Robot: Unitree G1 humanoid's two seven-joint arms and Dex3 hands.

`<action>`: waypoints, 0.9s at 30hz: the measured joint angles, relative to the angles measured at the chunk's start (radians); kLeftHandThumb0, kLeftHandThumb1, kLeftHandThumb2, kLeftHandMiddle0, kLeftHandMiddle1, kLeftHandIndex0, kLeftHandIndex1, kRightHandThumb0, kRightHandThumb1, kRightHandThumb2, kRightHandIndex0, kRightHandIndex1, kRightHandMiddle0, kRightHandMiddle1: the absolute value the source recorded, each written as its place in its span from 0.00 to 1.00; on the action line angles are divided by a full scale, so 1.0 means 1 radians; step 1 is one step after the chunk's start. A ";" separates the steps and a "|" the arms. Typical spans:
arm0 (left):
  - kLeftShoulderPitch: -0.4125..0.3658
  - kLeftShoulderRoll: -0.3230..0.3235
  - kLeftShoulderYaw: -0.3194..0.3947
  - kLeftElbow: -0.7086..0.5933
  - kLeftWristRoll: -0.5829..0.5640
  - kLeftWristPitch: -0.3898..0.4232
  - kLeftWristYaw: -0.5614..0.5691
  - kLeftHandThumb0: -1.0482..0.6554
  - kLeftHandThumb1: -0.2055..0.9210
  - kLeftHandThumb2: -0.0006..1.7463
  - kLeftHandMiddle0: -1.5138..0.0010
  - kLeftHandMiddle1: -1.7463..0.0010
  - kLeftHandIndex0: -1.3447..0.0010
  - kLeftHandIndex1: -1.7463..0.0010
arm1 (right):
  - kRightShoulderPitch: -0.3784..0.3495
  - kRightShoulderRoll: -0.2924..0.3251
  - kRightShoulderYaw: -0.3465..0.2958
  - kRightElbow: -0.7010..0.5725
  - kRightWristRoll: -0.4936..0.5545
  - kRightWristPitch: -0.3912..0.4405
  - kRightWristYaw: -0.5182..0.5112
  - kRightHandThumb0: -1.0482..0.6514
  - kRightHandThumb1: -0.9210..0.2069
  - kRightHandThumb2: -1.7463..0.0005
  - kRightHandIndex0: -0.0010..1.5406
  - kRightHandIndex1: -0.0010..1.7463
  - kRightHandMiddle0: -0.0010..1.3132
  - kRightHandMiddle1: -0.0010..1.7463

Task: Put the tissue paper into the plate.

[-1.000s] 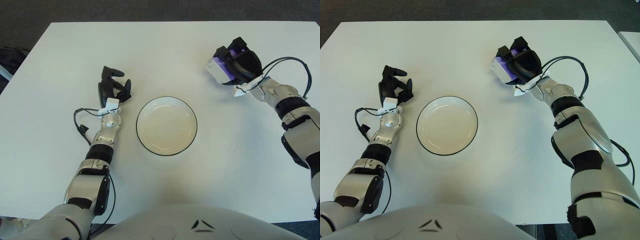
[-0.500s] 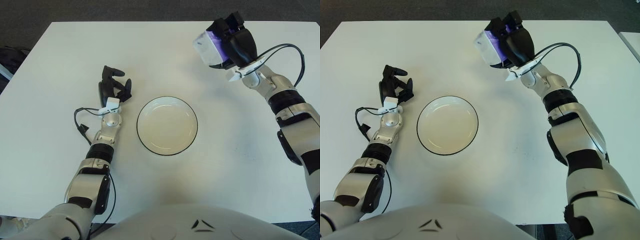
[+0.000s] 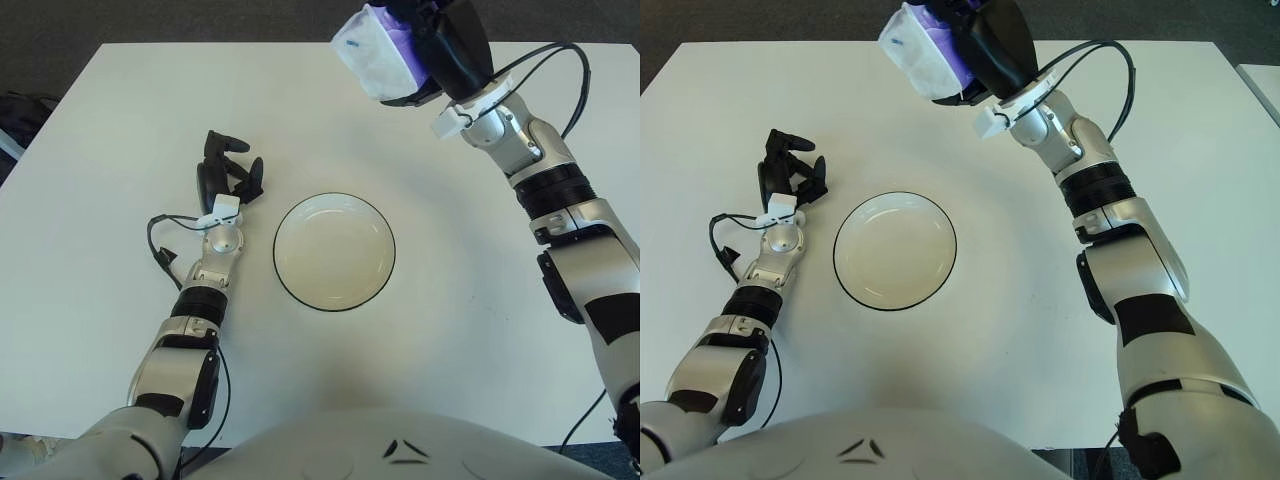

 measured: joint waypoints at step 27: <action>0.014 -0.001 -0.010 -0.036 0.001 0.010 -0.006 0.38 0.76 0.48 0.33 0.00 0.69 0.04 | 0.402 -0.007 0.058 -0.683 0.345 0.273 0.774 0.61 0.65 0.16 0.47 0.99 0.36 1.00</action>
